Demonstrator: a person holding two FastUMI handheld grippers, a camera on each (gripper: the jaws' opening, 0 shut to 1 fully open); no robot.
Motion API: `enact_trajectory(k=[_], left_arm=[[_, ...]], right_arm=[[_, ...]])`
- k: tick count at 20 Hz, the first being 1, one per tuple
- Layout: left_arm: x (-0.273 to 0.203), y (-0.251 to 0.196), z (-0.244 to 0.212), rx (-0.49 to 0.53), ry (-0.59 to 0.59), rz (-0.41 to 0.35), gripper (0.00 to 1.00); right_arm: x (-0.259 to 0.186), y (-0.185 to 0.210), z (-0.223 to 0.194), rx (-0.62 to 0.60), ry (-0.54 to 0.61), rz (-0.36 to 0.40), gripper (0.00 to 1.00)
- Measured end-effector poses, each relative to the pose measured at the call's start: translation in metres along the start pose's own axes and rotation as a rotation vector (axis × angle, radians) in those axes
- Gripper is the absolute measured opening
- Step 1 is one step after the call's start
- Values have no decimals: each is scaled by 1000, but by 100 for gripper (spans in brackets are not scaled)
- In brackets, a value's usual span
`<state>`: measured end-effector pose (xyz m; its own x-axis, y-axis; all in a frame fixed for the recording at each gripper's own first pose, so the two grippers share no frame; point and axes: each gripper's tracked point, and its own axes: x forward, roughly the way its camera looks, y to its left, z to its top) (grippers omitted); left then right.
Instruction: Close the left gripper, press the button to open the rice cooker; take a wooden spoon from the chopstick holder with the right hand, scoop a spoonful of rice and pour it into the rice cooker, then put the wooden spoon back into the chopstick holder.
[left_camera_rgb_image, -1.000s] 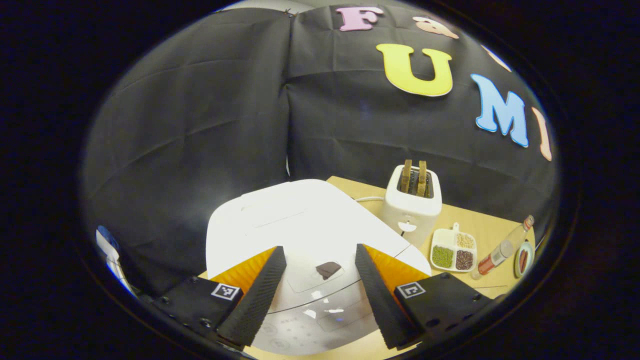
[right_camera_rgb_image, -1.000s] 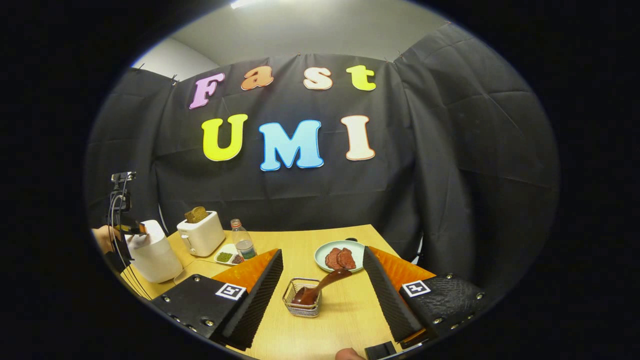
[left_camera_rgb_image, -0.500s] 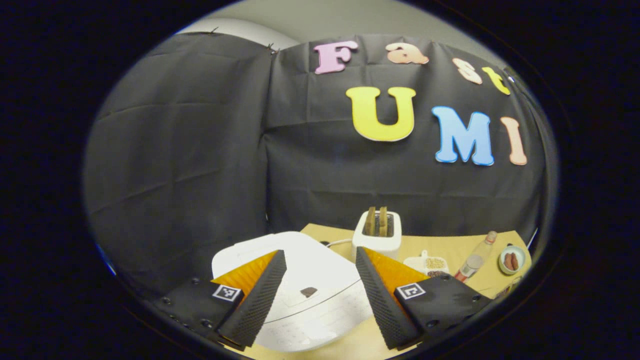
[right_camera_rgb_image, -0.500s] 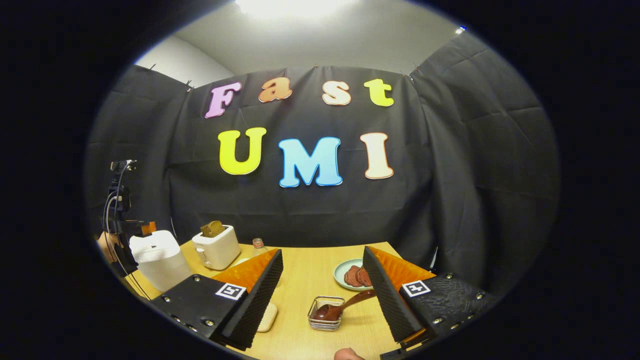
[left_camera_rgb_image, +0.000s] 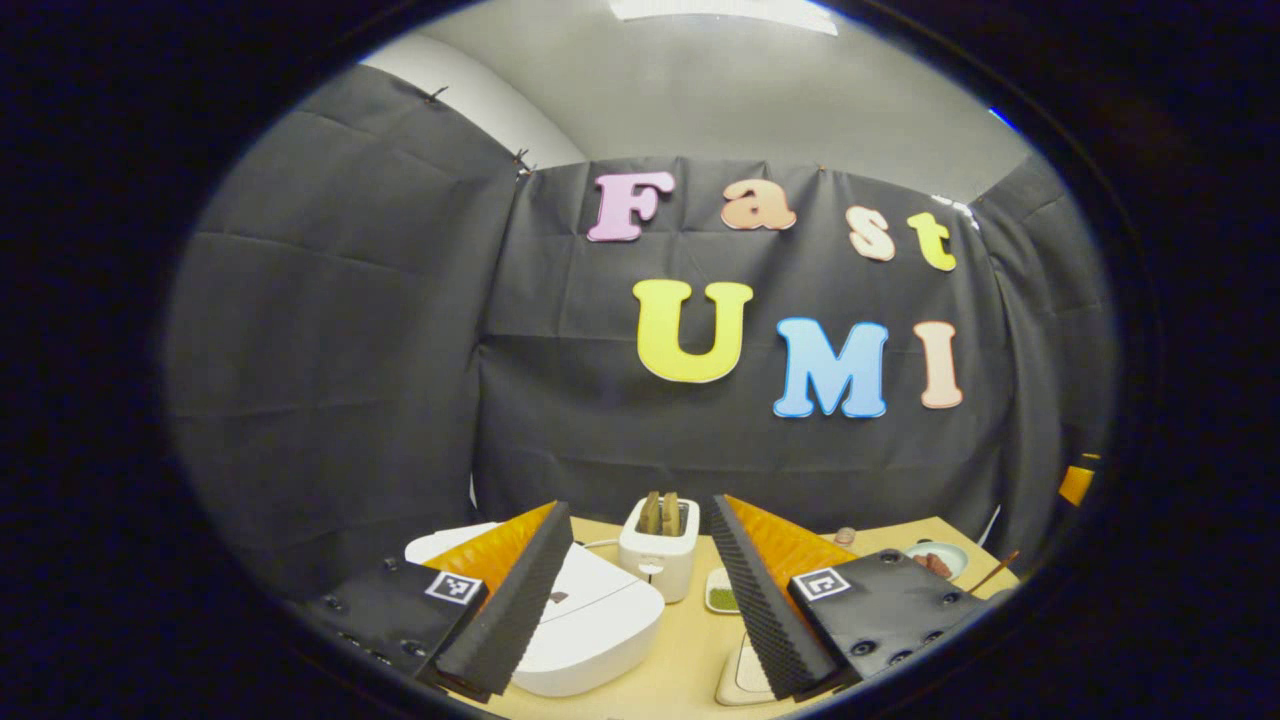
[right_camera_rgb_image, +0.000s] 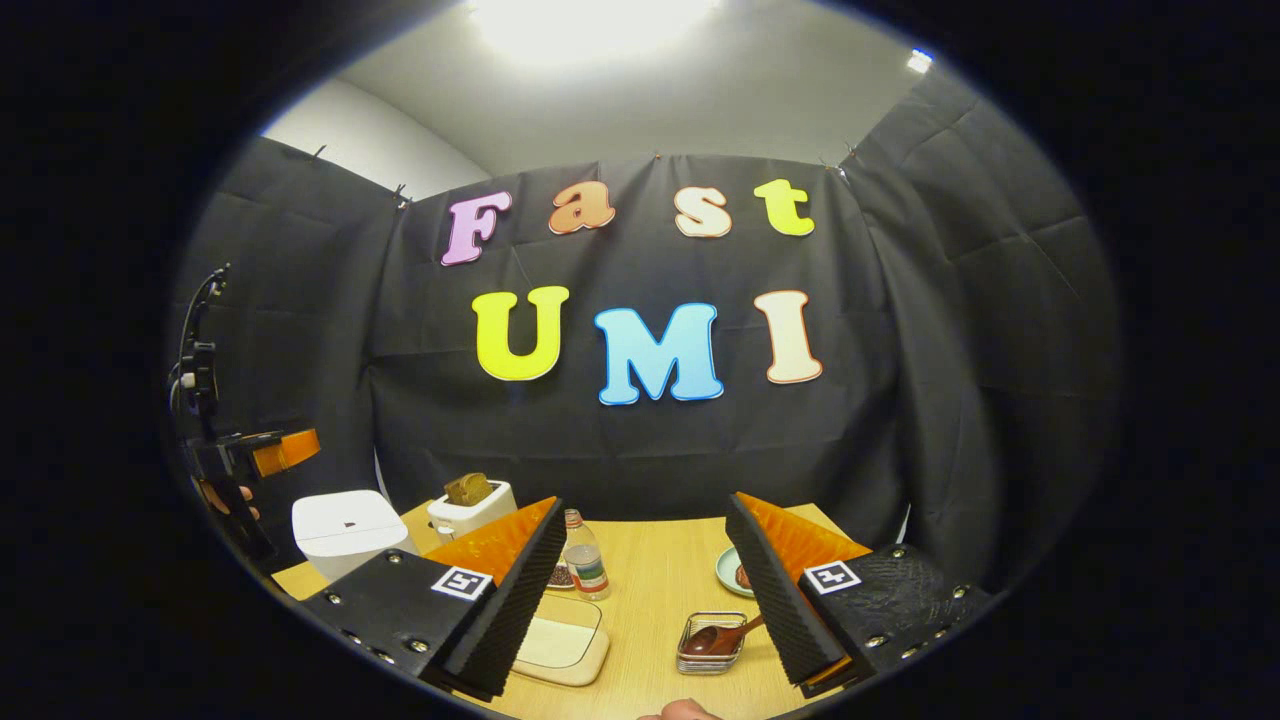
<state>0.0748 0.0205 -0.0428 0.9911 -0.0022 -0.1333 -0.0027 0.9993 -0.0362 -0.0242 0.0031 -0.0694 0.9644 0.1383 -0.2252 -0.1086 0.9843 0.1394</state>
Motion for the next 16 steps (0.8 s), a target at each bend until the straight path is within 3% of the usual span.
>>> enact_trajectory(k=[7,16], left_arm=[[-48,-27,-1,22,-51,-111,96],[-54,-46,6,60,-91,-133,96]], right_arm=[[-1,10,6,11,-51,-20,98],[4,24,14,-27,-79,-7,98]])
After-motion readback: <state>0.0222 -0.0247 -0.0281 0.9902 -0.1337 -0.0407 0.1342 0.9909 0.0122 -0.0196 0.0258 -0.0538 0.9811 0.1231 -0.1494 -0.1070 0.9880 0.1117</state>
